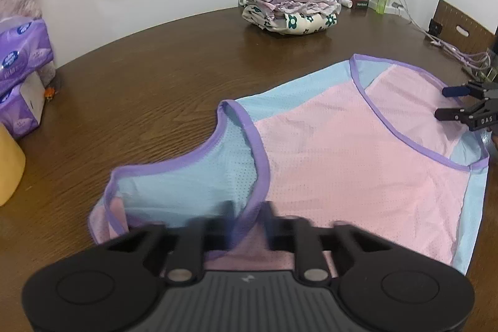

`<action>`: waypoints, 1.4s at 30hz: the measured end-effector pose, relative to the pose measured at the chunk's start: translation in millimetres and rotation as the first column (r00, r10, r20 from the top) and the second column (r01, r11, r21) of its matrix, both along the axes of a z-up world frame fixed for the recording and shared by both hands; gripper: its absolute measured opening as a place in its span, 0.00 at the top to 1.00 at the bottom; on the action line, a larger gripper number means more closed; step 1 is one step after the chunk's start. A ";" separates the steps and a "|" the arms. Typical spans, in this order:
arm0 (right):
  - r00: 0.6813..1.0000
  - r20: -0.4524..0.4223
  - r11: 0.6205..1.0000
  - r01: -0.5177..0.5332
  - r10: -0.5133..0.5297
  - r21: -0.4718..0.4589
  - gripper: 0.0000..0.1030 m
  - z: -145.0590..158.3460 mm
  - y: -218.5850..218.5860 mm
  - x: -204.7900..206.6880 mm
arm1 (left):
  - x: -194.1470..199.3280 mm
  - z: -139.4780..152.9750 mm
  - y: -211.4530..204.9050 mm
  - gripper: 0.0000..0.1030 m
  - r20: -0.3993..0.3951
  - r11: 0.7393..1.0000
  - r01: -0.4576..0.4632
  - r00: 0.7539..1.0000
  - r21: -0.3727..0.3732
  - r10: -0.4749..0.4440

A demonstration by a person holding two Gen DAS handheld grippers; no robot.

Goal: Fold clothes

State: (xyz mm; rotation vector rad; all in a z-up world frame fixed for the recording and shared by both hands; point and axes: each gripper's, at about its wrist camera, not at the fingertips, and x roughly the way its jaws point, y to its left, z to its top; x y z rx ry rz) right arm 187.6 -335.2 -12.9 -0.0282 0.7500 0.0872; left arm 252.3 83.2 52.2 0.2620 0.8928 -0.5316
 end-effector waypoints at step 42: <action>0.999 0.033 1.000 0.008 -0.008 0.003 0.01 -1.9 0.7 -5.2 | -131.3 0.1 70.9 0.98 0.076 0.862 -0.506 0.861 0.028 0.503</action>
